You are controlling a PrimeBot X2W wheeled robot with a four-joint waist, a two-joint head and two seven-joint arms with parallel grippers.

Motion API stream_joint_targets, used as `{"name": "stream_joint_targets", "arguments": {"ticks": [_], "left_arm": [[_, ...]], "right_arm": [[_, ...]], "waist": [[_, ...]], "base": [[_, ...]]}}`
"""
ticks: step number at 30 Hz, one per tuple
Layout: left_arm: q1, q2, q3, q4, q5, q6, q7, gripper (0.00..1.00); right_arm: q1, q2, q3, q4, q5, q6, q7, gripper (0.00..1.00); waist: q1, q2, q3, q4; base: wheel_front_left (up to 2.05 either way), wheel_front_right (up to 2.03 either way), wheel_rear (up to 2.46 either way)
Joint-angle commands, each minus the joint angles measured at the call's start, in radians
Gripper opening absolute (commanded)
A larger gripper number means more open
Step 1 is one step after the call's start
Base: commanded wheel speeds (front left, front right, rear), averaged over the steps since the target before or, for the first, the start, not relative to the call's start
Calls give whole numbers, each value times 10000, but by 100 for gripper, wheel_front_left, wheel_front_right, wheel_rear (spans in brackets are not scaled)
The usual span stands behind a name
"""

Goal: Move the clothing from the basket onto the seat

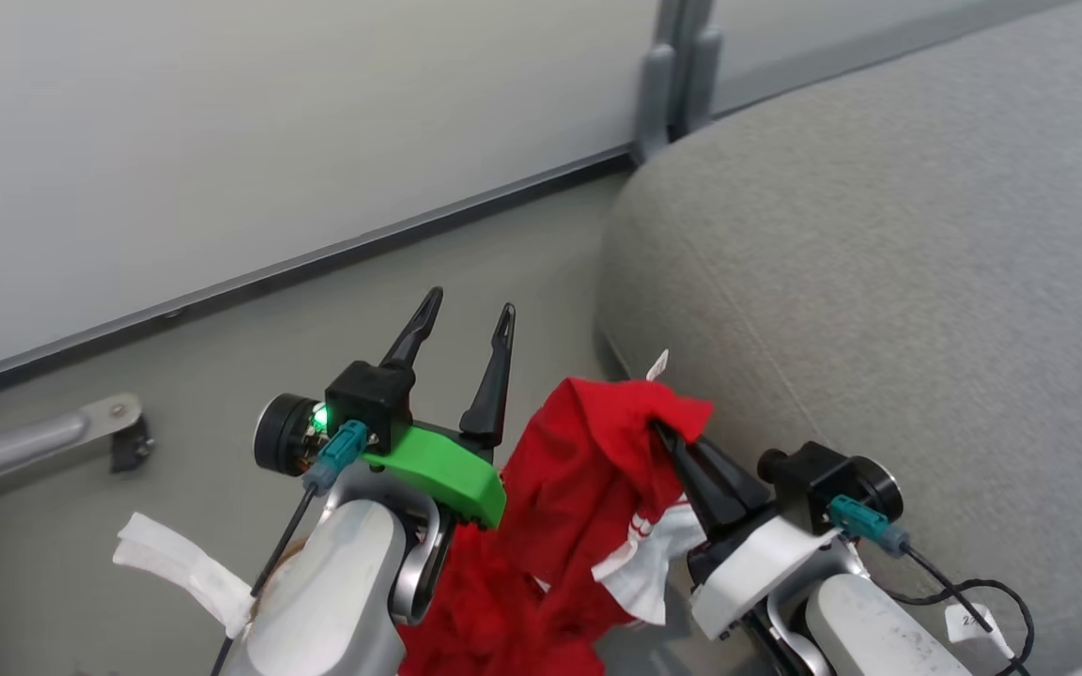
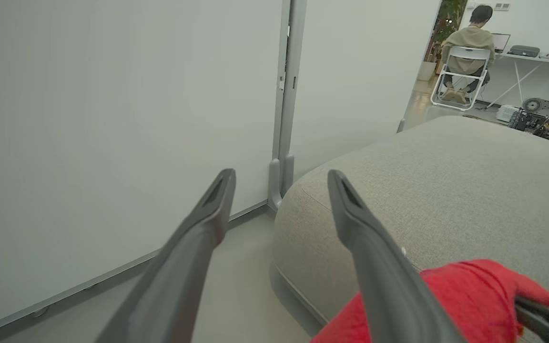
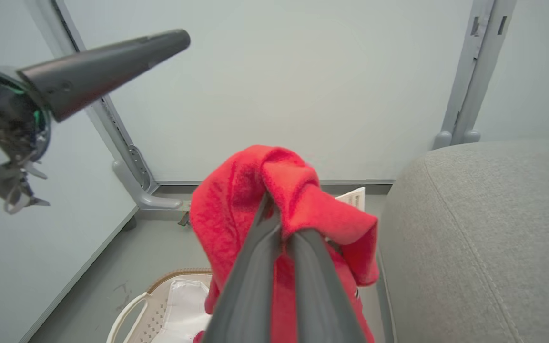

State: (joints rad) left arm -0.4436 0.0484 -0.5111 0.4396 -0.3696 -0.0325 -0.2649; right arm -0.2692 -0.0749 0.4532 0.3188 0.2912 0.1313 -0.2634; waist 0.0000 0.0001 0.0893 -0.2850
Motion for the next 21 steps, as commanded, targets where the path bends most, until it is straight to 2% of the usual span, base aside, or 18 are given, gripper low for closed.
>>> {"name": "stream_joint_targets", "arguments": {"ticks": [1, 11, 16, 21], "left_arm": [[182, 45, 93, 38, 94, -51, 7, 100], [567, 51, 378, 133, 366, -177, 9, 100], [504, 51, 270, 121, 467, -253, 9, 100], [111, 53, 88, 141, 659, -390, 7, 100]], "right_arm": [[135, -28, -126, -128, -63, -10, -19, 0], [-471, -360, -1274, -914, -282, -10, -19, 0], [-1699, -1185, -1683, -1308, -567, -10, -19, 0], [-3561, -2331, -2104, -1498, -906, -10, -19, 0]], "waist": [[0, -1, 323, -1245], [0, -1, 706, -2111], [0, -1, 1295, -2048], [0, -1, 2103, -1663]], "base": [[0, 0, 0], [0, 0, 0], [0, 0, 0], [0, 0, 0]]}}
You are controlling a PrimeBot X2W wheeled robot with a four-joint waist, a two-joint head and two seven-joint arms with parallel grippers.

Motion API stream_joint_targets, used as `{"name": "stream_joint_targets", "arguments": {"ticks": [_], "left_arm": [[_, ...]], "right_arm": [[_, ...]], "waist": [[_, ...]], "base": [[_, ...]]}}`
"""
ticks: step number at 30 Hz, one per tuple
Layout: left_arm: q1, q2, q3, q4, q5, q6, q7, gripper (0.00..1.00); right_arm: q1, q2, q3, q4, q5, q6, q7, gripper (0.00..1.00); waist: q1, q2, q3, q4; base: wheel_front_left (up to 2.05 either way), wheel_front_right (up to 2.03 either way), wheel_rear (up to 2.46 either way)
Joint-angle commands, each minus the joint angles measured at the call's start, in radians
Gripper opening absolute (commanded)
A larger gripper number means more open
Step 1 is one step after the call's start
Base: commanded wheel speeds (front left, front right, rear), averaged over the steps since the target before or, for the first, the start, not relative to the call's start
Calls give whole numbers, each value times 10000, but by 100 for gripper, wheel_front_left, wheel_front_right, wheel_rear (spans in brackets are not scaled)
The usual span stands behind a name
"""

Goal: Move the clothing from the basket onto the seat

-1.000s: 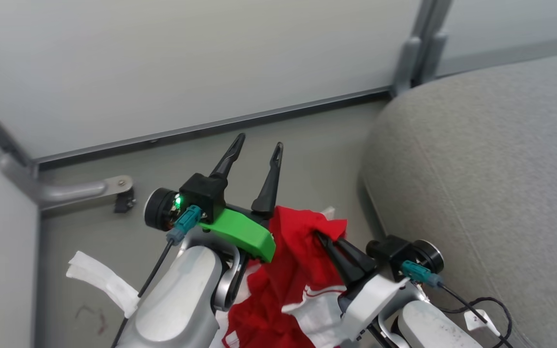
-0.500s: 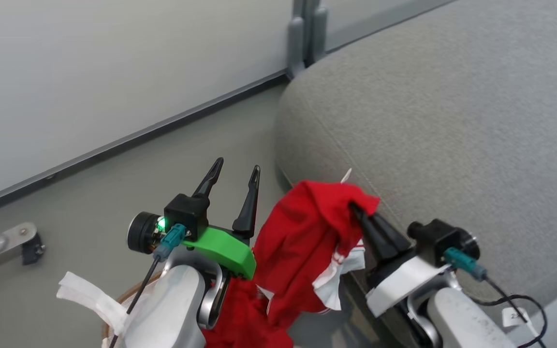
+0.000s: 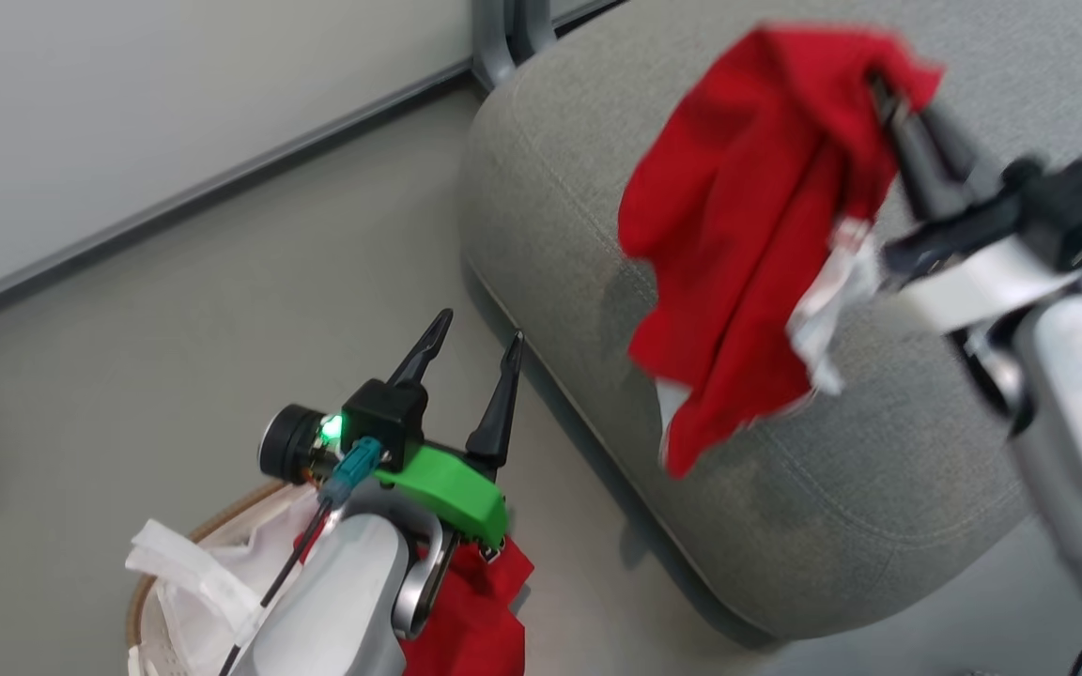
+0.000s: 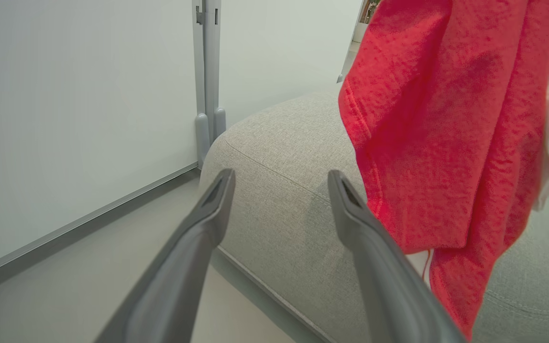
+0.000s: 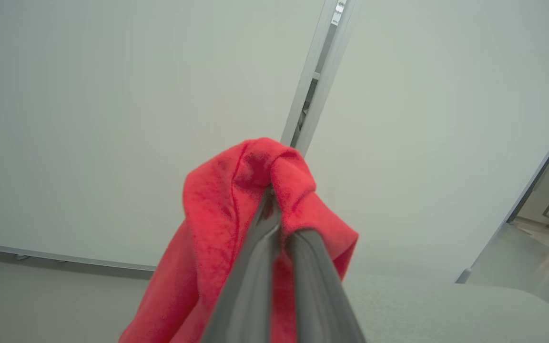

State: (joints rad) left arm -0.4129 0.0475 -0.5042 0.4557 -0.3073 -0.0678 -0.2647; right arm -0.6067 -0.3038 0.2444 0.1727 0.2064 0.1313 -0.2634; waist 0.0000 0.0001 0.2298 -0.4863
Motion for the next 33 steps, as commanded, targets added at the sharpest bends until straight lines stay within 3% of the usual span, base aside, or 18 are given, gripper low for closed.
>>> {"name": "stream_joint_targets", "arguments": {"ticks": [1, 8, 15, 21, 28, 33], "left_arm": [[-253, 62, -16, -34, 73, -55, 5, 100], [-873, 61, -261, -170, 371, -270, 5, 100], [-1438, 56, -430, -164, 614, -428, 7, 100], [-1637, 56, -463, -146, 689, -515, 7, 100], [-1485, 50, -768, -89, 494, -559, 5, 100], [-1263, 48, -608, 68, 473, -572, 5, 100]], "right_arm": [[-506, -242, -77, -25, -123, -10, -19, 0], [-3241, -1656, -369, 522, -577, -12, -19, 0], [-5132, -2371, -924, 1722, -1233, -12, -11, 0], [-5049, -2186, -1344, 3297, -1662, -12, -10, 0], [-3359, -1704, -2359, 5228, -2010, -12, -11, 0], [-2135, -1329, -3139, 5662, -2097, -12, -11, 0]], "waist": [[0, -1, 865, 435], [0, -1, 2114, 1220], [0, -1, 3234, 1930], [0, -1, 3774, 2369], [0, -1, 3726, 2709], [0, -1, 3408, 2687]], "base": [[0, 0, 0], [0, 0, 0], [0, 0, 0], [0, 0, 0], [0, 0, 0], [0, 0, 0]]}}
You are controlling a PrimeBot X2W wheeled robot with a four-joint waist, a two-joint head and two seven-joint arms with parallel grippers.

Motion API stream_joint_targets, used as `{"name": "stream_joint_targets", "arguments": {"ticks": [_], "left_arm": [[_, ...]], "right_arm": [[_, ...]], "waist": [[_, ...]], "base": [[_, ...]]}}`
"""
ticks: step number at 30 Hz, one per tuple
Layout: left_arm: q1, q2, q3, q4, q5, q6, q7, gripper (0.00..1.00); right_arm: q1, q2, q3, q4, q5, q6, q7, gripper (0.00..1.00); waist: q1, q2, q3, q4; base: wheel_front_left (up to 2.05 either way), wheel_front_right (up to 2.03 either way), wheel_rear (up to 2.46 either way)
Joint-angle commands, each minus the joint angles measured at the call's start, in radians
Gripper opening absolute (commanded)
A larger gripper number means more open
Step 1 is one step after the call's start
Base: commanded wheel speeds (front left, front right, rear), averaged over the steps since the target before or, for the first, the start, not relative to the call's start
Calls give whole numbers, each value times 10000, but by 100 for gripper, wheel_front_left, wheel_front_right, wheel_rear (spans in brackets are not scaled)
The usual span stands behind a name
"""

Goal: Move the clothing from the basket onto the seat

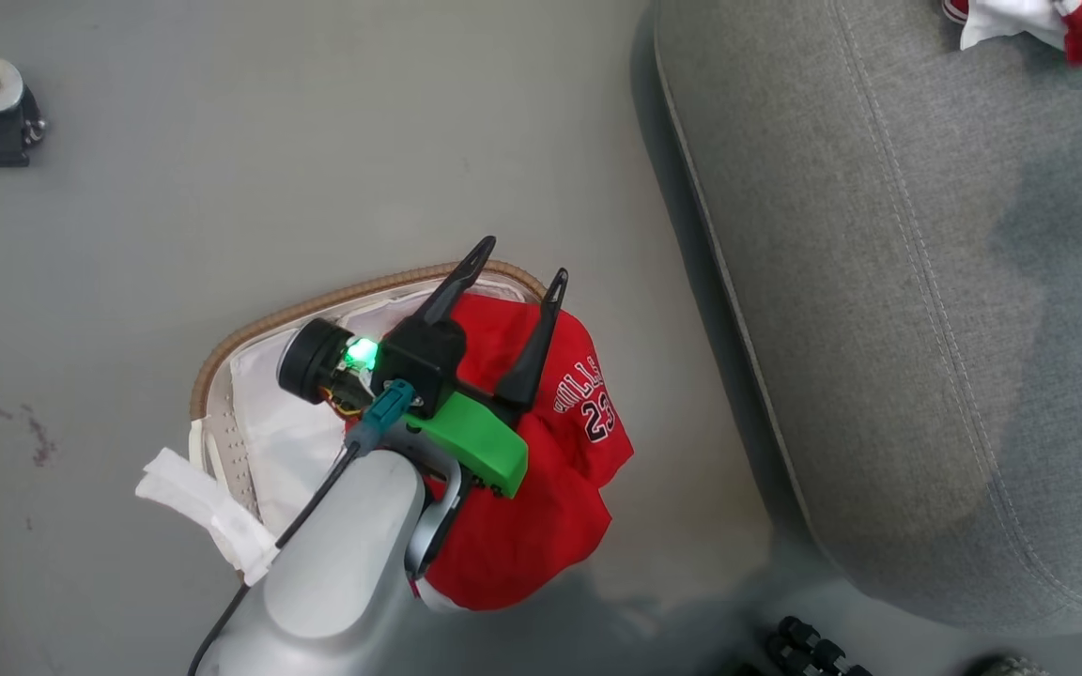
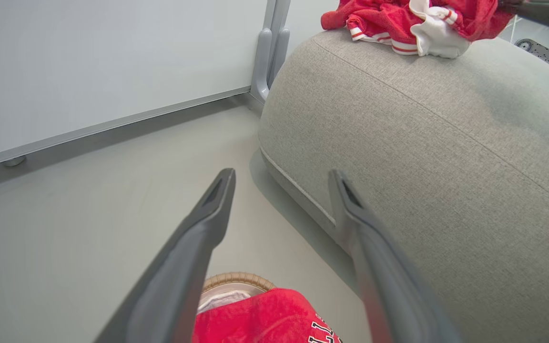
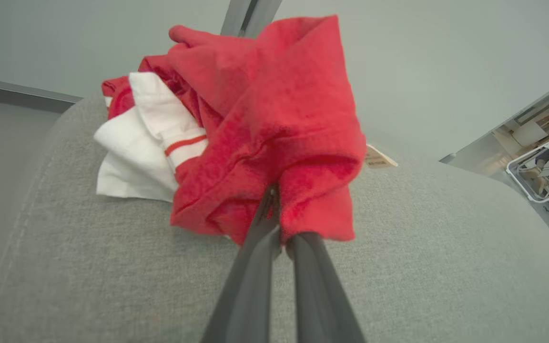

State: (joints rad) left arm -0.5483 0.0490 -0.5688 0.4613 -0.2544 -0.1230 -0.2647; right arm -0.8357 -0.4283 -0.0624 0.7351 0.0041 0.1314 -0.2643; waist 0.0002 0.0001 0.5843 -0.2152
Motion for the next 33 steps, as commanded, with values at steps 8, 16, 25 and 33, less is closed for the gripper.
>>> {"name": "stream_joint_targets", "arguments": {"ticks": [8, 16, 25, 33], "left_arm": [[554, 35, 148, 147, -269, 11, 5, 100], [998, 39, 153, 204, -487, 192, 5, 100], [1547, 39, 479, 117, -682, 494, 6, 100], [2188, 36, 1294, -197, -499, 830, 6, 100]], "right_arm": [[2207, 566, -1302, -258, -366, -14, -2, 0], [3243, 1052, -2174, -688, -682, -14, -2, 100], [4010, 1620, -3017, -1918, -1056, -14, -2, 100], [4494, 1959, -1990, -3381, -568, -14, -1, 100]], "waist": [[-2, -1, -1061, -185], [-2, -1, -1795, -260], [-2, -1, -2778, 24], [-2, -1, -3612, 546]], "base": [[0, 0, 0], [0, 0, 0], [0, 0, 0], [0, 0, 0]]}}
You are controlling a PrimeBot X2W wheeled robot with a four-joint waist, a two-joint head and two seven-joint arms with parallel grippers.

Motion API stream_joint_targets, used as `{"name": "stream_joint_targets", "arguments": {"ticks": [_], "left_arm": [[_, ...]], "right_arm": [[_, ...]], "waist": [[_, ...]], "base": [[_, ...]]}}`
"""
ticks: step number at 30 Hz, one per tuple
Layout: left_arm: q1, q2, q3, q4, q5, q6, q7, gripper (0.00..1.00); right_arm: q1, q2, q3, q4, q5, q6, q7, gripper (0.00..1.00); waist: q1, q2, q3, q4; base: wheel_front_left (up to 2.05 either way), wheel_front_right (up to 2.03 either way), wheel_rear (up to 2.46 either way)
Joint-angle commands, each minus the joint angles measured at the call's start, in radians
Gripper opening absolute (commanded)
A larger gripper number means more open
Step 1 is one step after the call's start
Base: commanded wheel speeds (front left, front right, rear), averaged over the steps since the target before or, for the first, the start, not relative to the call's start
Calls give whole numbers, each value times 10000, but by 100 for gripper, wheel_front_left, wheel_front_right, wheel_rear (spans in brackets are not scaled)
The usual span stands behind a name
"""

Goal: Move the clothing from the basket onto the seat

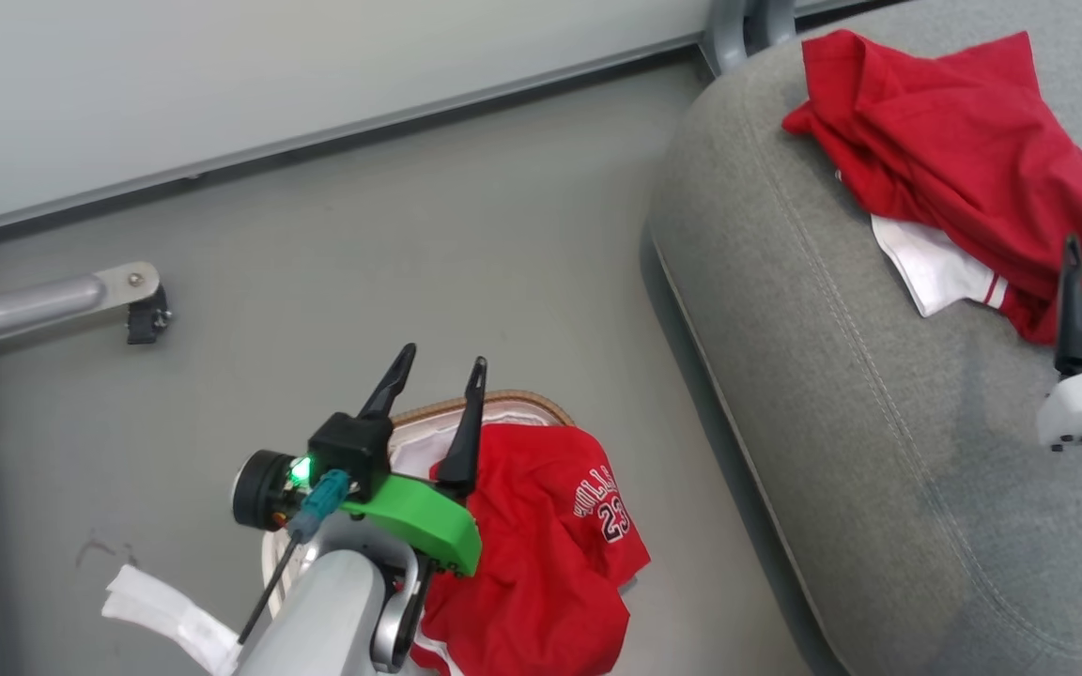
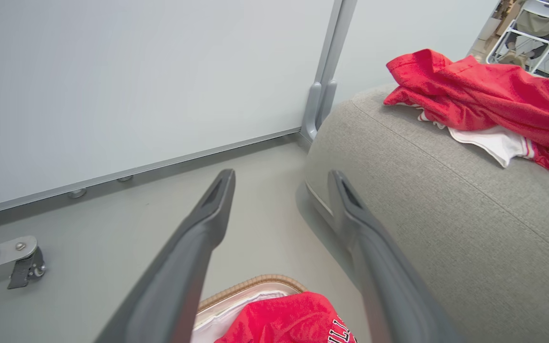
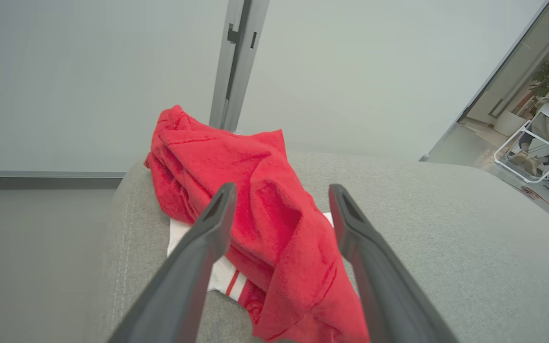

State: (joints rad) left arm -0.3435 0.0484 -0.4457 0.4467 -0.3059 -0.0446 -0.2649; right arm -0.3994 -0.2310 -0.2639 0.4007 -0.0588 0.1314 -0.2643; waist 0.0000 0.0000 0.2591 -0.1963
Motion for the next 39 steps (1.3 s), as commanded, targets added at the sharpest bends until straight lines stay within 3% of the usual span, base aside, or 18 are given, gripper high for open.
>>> {"name": "stream_joint_targets", "arguments": {"ticks": [1, 9, 20, 30, 39], "left_arm": [[225, 45, 205, -89, 32, 85, 9, 100], [812, 44, 1578, -285, 399, 288, 9, 100], [1497, 38, 3099, -200, 615, 309, 8, 100], [2422, 38, 3586, -86, 654, 206, 8, 100], [3070, 39, 3422, -236, 333, 326, 8, 100]], "right_arm": [[165, 12, 231, -144, 153, -14, -1, 100], [279, 395, 1562, -722, 1063, -14, -1, 100], [802, 1359, 2132, -712, 1319, -14, -1, 100], [1694, 1675, 2350, -331, 1358, -14, -1, 100], [2307, 1759, 2366, -94, 1385, -14, -1, 100]], "waist": [[0, 0, -432, 439], [0, 0, -779, 1217], [0, 0, -1239, 1897], [0, 0, -1810, 1988], [0, 0, -2021, 2013]], "base": [[0, 0, 0], [0, 0, 0], [0, 0, 0], [0, 0, 0], [0, 0, 0]]}}
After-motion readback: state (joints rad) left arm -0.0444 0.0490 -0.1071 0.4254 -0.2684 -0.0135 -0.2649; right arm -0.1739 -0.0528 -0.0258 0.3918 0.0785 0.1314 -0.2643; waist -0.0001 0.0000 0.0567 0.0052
